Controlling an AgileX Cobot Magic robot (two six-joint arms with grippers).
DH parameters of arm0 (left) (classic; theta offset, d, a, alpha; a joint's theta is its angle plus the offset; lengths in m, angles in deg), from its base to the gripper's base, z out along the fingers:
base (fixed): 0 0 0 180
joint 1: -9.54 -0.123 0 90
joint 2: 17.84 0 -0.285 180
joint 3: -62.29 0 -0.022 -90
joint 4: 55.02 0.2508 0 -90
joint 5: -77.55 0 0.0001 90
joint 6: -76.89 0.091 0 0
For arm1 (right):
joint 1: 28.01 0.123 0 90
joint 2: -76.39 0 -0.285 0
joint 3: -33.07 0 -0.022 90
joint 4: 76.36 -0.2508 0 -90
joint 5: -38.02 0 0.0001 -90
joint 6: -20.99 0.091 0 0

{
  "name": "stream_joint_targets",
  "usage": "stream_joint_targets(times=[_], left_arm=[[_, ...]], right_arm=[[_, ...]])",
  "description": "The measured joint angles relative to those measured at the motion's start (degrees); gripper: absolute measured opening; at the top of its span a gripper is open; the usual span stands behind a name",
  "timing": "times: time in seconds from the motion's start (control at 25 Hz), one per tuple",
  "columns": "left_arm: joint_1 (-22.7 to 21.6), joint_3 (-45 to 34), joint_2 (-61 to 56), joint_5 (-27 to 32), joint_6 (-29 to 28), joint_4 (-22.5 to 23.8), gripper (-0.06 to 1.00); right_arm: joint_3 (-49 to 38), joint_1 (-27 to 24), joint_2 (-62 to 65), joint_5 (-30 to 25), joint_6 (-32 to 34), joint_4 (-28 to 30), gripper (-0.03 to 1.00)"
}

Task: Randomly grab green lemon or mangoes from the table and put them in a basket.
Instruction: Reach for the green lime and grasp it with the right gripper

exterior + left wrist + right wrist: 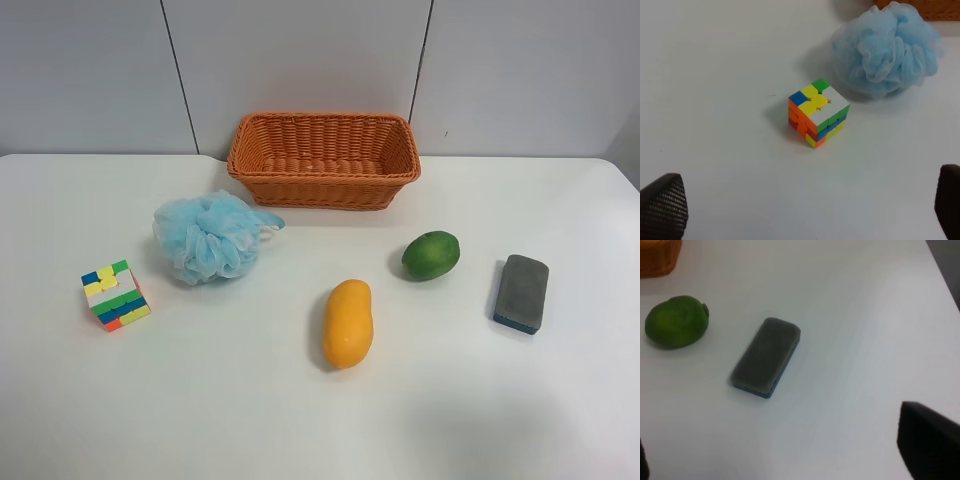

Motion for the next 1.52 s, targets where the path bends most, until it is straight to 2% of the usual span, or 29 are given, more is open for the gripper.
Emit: stream_joint_targets(times=[0.6, 0.72, 1.04, 1.52], left_arm=[[0.0, 0.0, 0.0, 0.0, 0.0, 0.0, 0.99], [0.0, 0.0, 0.0, 0.0, 0.0, 0.0, 0.99], [0.0, 0.0, 0.0, -0.1, 0.0, 0.0, 0.99], [0.0, 0.0, 0.0, -0.1, 0.0, 0.0, 0.99]], right_arm=[[0.0, 0.0, 0.0, 0.0, 0.1, -0.4, 0.99], [1.8, 0.0, -2.2, -1.6, 0.7, -1.1, 0.99], [16.3, 0.0, -27.7, -3.3, 0.9, -0.5, 0.99], [34.5, 0.0, -67.5, -3.0, -4.6, -0.6, 0.99]])
